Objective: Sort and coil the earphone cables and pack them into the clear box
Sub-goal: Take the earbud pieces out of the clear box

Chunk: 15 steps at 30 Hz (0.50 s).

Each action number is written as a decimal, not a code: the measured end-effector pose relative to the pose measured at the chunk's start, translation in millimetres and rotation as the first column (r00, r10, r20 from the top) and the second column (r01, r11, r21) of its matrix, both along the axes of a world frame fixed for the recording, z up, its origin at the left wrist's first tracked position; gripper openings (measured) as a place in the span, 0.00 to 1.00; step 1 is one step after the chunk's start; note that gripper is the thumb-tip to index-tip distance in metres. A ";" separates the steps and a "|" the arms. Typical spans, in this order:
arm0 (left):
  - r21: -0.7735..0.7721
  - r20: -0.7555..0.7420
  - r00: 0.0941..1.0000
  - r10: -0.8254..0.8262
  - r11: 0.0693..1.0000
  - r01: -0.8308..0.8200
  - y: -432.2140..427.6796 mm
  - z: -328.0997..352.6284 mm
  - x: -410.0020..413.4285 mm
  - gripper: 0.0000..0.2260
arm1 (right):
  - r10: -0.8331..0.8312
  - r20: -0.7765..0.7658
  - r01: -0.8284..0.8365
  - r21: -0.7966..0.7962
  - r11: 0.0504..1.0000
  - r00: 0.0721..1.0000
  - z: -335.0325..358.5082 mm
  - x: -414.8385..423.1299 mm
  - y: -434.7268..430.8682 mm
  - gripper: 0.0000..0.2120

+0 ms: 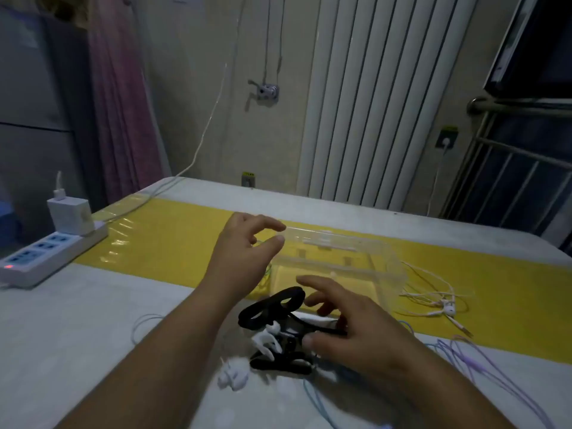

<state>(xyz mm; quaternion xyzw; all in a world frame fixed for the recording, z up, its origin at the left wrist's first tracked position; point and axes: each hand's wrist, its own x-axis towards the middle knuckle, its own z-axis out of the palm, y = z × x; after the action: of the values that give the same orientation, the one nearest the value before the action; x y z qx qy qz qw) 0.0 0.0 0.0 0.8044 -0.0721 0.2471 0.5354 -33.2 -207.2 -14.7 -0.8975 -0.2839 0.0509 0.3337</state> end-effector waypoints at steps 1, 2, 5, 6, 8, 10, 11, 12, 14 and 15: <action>-0.017 -0.032 0.999 0.012 1.000 -0.012 -0.6 0.0 0.2 0.06 | 0.027 -0.045 -0.028 -0.007 1.000 0.999 0.6 -1.0 1.4 0.32; -0.043 -0.074 0.997 0.025 0.999 -0.029 -1.2 1.0 1.0 0.05 | 0.037 -0.054 -0.039 -0.030 0.999 0.998 0.2 -0.4 3.8 0.33; -0.091 -0.148 0.989 0.012 0.995 -0.026 -2.7 -3.6 3.6 0.04 | 0.048 -0.049 -0.049 -0.028 0.998 0.998 -3.4 -0.1 6.1 0.34; -0.095 -0.167 0.986 0.011 0.995 -0.027 -3.3 -4.6 4.5 0.05 | 0.053 -0.052 -0.054 -0.017 0.998 0.997 -4.4 -0.5 7.5 0.34; -0.104 -0.195 0.981 0.011 0.994 -0.032 -2.1 -5.6 6.4 0.06 | 0.058 -0.048 -0.059 -0.006 0.998 0.997 -5.7 -0.8 9.6 0.34; -0.134 -0.226 0.974 -0.003 0.991 -0.028 -2.2 -6.4 5.3 0.07 | 0.047 -0.036 -0.046 0.007 0.999 0.998 -7.4 -0.4 11.0 0.32; -0.145 -0.236 0.972 -0.010 0.989 -0.025 -2.1 -6.9 4.7 0.07 | 0.033 -0.028 -0.032 0.020 0.999 0.999 -7.8 -0.5 11.3 0.31; -0.145 -0.240 0.971 -0.009 0.989 -0.026 -2.4 -6.4 3.6 0.07 | 0.015 -0.014 -0.015 0.028 1.000 1.000 -7.3 -0.9 11.4 0.31; -0.149 -0.245 0.970 -0.010 0.988 -0.028 -2.5 -4.6 1.9 0.07 | -0.018 0.011 0.017 0.040 0.999 1.000 -7.6 -0.2 10.2 0.29; -0.150 -0.249 0.968 -0.010 0.988 -0.028 -2.4 -4.2 1.8 0.07 | -0.028 0.015 0.027 0.048 0.998 0.999 -8.0 0.2 9.3 0.29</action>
<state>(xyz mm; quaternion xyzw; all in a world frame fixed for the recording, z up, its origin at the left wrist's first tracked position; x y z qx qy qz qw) 1.8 -2.4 -4.2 0.7861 0.0186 0.1512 0.5990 -33.0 -197.9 -22.7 -0.8935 -0.2751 0.0326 0.3533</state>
